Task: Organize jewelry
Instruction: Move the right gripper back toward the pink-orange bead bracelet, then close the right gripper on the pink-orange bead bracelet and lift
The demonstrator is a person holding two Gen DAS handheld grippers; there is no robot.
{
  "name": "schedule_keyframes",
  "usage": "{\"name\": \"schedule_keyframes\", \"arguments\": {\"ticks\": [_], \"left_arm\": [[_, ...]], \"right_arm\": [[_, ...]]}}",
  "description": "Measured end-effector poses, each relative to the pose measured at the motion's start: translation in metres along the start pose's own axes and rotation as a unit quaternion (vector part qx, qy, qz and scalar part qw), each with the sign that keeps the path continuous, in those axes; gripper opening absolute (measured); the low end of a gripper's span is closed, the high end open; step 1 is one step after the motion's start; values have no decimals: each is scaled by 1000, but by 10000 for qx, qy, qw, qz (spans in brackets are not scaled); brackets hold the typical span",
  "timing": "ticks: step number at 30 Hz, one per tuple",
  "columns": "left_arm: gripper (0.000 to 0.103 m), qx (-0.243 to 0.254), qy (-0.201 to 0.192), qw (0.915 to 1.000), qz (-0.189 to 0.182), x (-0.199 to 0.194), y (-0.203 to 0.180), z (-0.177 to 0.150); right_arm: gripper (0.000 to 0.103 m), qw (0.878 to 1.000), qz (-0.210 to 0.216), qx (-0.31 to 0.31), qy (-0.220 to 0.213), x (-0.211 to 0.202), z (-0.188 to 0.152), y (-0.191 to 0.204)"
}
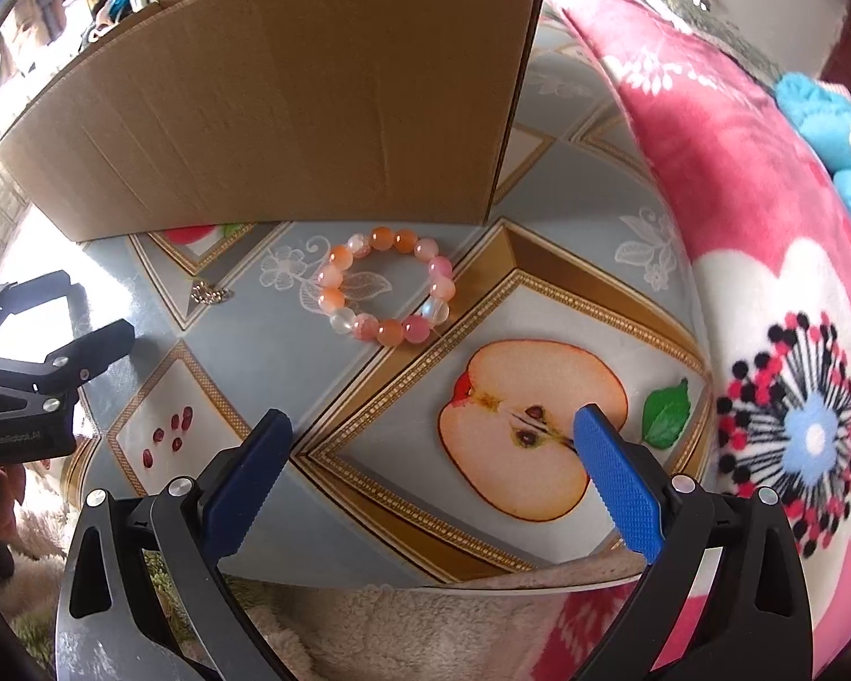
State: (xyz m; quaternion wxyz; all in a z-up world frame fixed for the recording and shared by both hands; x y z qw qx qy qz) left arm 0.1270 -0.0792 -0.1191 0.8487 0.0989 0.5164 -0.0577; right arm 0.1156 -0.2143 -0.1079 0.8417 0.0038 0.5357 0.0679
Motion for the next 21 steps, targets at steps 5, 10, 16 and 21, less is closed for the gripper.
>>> {"name": "schedule_keyframes", "arguments": {"ticks": [5, 10, 16, 21], "left_arm": [[98, -4, -13, 10000, 2, 0, 1, 0], [98, -5, -29, 10000, 7, 0, 0, 0], [98, -6, -29, 10000, 14, 0, 0, -1], [98, -8, -32, 10000, 22, 0, 0, 0]], "right_arm": [[94, 9972, 468, -42, -582, -24, 19, 14], [74, 9927, 850, -369, -772, -31, 33, 38], [44, 9904, 1256, -348, -467, -12, 38, 48], [36, 9916, 1202, -403, -270, 0, 39, 50]]}}
Point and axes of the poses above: each gripper's, at about its wrist camera, not at the fingertips, and x roughly the way its jaws point, y to its left, z to its top, the point moved 9 cm from there along x, roughly the way its jaws point, and after that the axes turned 7 degrees about z, right-handed, at the moved point
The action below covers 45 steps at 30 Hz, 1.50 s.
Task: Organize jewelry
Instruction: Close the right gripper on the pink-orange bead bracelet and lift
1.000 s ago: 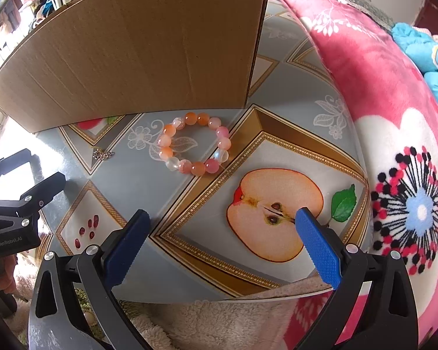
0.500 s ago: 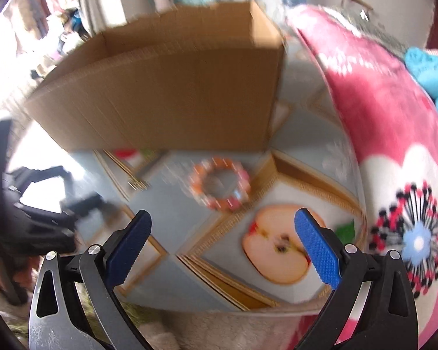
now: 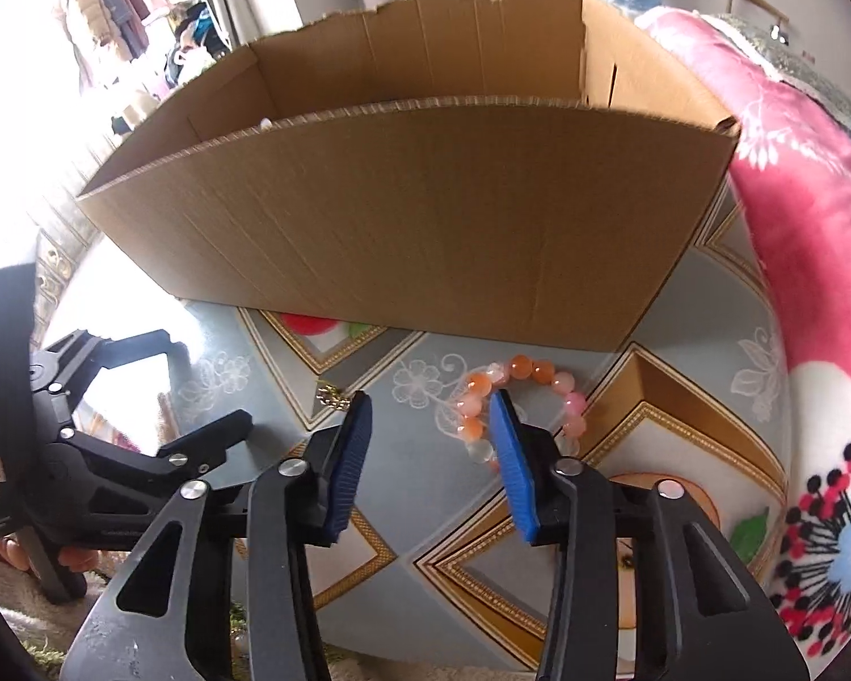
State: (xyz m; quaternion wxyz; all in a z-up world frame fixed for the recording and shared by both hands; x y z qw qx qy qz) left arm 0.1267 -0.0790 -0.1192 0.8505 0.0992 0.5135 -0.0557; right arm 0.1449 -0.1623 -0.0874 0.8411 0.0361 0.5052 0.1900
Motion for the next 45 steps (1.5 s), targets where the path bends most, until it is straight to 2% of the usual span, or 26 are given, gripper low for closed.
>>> {"name": "schedule_keyframes", "arguments": {"ticks": [1, 3, 8, 12, 23, 31, 34, 37, 40, 42, 45], "left_arm": [[98, -1, 0, 10000, 0, 0, 0, 0], [98, -2, 1, 10000, 1, 0, 0, 0], [98, -3, -1, 10000, 3, 0, 0, 0], [98, -4, -3, 10000, 12, 0, 0, 0], [98, -9, -40, 10000, 34, -2, 1, -1], [98, 89, -279, 9996, -43, -5, 1, -9], [98, 164, -368, 9987, -296, -10, -3, -10], [97, 261, -654, 9954, -654, -21, -13, -9], [88, 548, -983, 9899, -862, -35, -29, -5], [70, 742, -1078, 9856, -1070, -39, -41, -4], [54, 965, -1010, 9829, -1201, -36, -55, -1]], "right_arm": [[35, 10000, -21, 8, 53, 3, -1, -1], [24, 9999, -87, 21, 137, 8, -4, -2], [18, 9997, -184, -28, 141, 9, -6, -2], [8, 9996, -237, -87, 141, 10, -6, -1], [8, 9997, -14, 230, 88, 0, -21, -11], [8, 9986, 146, 505, -33, -11, -40, -25], [8, 9983, 189, 551, -81, -13, -43, -27], [8, 9977, 273, 599, -146, -13, -45, -29], [8, 9970, 374, 647, -201, -17, -45, -35], [8, 9966, 432, 660, -237, -15, -45, -35], [8, 9960, 526, 662, -280, -16, -45, -38]]}}
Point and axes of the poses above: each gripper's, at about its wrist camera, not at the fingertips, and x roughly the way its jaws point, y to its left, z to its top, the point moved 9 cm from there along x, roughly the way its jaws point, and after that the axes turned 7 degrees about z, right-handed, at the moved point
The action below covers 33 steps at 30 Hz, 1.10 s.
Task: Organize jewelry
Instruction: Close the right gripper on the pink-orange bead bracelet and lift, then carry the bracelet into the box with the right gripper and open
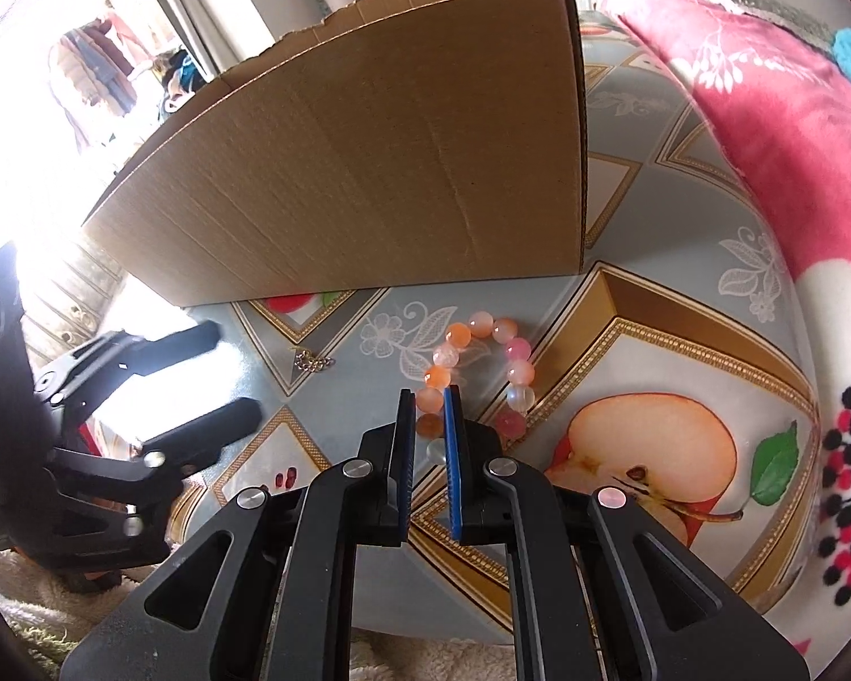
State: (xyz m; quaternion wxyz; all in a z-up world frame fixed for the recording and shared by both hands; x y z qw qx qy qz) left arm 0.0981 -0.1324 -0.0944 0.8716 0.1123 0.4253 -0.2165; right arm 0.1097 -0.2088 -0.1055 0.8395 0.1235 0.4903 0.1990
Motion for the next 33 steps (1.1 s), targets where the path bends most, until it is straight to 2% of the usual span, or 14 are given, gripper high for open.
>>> {"name": "schedule_keyframes", "arguments": {"ticks": [5, 16, 23, 33], "left_arm": [[39, 146, 120, 9998, -57, 10, -6, 5], [24, 375, 243, 9990, -25, 26, -14, 15], [4, 556, 226, 9982, 52, 29, -16, 17], [1, 453, -63, 9989, -124, 4, -15, 25]], "right_arm": [[8, 9998, 177, 47, -33, -4, 0, -8], [8, 9992, 391, 109, -65, -18, 2, -20], [8, 9991, 401, 121, -73, -22, 4, -24], [7, 9979, 466, 367, -250, -35, 7, -30]]}}
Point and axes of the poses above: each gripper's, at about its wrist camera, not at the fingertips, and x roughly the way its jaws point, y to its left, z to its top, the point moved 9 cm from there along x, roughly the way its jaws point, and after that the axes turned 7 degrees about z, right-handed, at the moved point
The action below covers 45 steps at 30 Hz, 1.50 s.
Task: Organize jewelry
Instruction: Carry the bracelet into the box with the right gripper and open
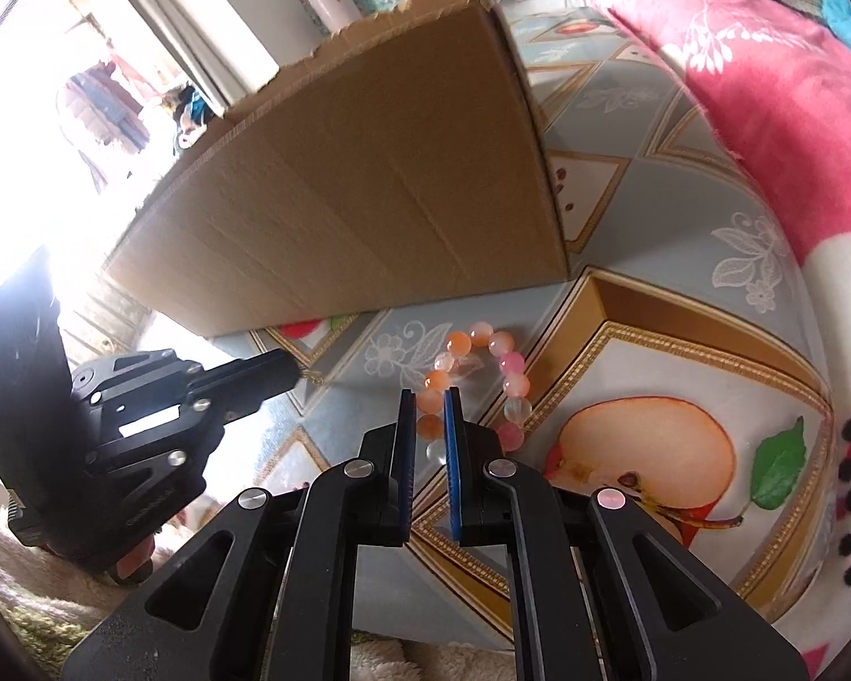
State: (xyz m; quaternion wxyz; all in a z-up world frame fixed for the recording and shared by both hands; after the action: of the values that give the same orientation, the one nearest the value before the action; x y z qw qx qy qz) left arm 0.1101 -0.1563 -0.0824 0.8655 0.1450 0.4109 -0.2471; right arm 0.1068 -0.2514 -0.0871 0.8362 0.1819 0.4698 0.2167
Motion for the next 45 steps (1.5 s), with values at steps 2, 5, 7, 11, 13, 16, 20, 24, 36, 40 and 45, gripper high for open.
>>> {"name": "schedule_keyframes", "arguments": {"ticks": [2, 5, 7, 11, 13, 16, 20, 24, 36, 40, 45], "left_arm": [[1, -63, -104, 9999, -44, -10, 2, 4], [1, -181, -284, 9994, -91, -27, 8, 11], [1, -250, -379, 9989, -113, -37, 11, 14], [1, -318, -603, 9976, -138, -61, 17, 22], [1, -333, -746, 9965, -157, -77, 20, 29], [1, -382, -1018, 9939, -205, -106, 30, 42], [1, -508, -1356, 9892, -228, -137, 52, 67], [1, -686, -1328, 9885, -246, -142, 84, 87], [2, -1276, 725, 9871, -644, -18, 140, 69], [2, -1251, 1054, 9841, -690, 0, 142, 62], [12, -1145, 1265, 9829, -699, 9, 140, 58]], "right_arm": [[7, 9999, 88, 78, -114, -8, 3, 0], [7, 9991, 237, 194, -288, -19, 8, 0], [7, 9983, 319, 241, -417, -27, 11, 1], [7, 9957, 564, 317, -665, -47, 16, 7], [7, 9937, 717, 336, -798, -57, 21, 13], [7, 9892, 1004, 348, -1012, -73, 34, 31], [7, 9824, 1282, 94, -1352, -100, 62, 59], [7, 9761, 1441, -304, -1601, -115, 99, 84], [7, 9850, 1377, -662, -808, -32, 179, 91], [7, 9907, 1169, -633, -302, -3, 179, 77], [7, 9935, 955, -599, 135, 13, 174, 66]]}}
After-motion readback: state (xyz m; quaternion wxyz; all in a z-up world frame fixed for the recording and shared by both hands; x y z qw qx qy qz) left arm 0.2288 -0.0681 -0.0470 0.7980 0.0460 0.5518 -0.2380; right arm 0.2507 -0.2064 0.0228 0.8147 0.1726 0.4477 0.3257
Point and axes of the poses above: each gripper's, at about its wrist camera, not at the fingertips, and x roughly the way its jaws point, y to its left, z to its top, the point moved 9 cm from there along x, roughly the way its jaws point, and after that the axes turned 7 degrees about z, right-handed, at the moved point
